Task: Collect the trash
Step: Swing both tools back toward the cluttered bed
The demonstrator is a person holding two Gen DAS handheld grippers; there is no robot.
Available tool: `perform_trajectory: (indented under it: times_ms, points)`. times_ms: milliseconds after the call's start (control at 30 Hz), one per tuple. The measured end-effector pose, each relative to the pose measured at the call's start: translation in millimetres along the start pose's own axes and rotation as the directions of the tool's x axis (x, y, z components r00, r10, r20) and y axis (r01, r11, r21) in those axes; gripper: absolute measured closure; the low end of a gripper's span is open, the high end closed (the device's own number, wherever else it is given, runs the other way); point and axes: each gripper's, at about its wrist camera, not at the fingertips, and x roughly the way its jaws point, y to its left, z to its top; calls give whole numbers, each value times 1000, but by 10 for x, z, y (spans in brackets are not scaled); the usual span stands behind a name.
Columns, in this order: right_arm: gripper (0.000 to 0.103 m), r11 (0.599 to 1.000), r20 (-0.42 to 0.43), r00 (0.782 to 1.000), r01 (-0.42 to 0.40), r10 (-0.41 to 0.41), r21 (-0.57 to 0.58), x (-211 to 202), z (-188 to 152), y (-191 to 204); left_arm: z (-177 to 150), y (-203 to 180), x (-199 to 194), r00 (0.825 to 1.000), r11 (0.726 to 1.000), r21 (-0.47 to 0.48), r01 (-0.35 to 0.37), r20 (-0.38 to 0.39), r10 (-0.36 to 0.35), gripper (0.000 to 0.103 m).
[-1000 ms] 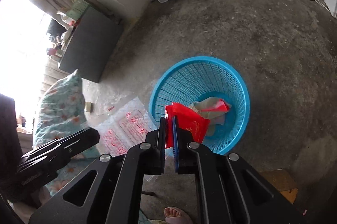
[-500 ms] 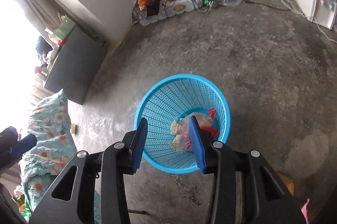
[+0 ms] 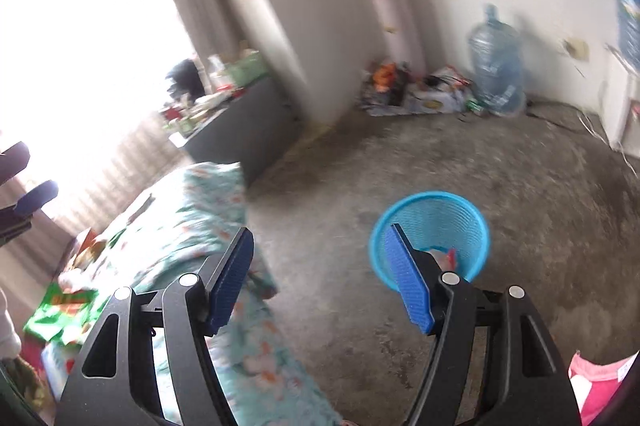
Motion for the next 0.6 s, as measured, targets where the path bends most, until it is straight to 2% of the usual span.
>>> perform_trajectory:
  times_ms: [67,133,200,267,367,433,500,533,600]
  points:
    - [36,997,-10,998,-57,56,-50,-89,-3,225,-83,172,-471,997,998,-42,-43,66,46,29]
    - [36,990,-16,994,-107,106,-90,-156,-13,418,-188,389,-938,985,990,-103,-95,132,108,29]
    - [36,980,-28,987,-159,157,-118,-191,-34,589,-327,628,-1418,963,973,-170,-158,193,190,28]
    - [36,966,-57,976,-216,210,-141,-167,-52,796,-478,856,-1898,925,944,-240,-227,249,286,28]
    - [36,945,-93,959,-280,267,-172,-160,-124,1129,-754,1219,-2545,853,878,-363,-313,298,428,28]
    - [36,922,-136,936,-345,324,-174,-110,-161,1349,-924,1495,-2893,800,821,-444,-359,306,516,28]
    - [36,898,-184,909,-405,375,-170,-51,-187,1561,-1114,1722,-3176,758,763,-514,-393,289,585,28]
    - [36,890,-201,901,-420,385,-178,-23,-192,1657,-1209,1826,-3246,744,733,-547,-404,271,611,28]
    - [36,874,-225,891,-440,395,-206,2,-212,1849,-1389,2068,-3369,731,687,-601,-408,235,640,28]
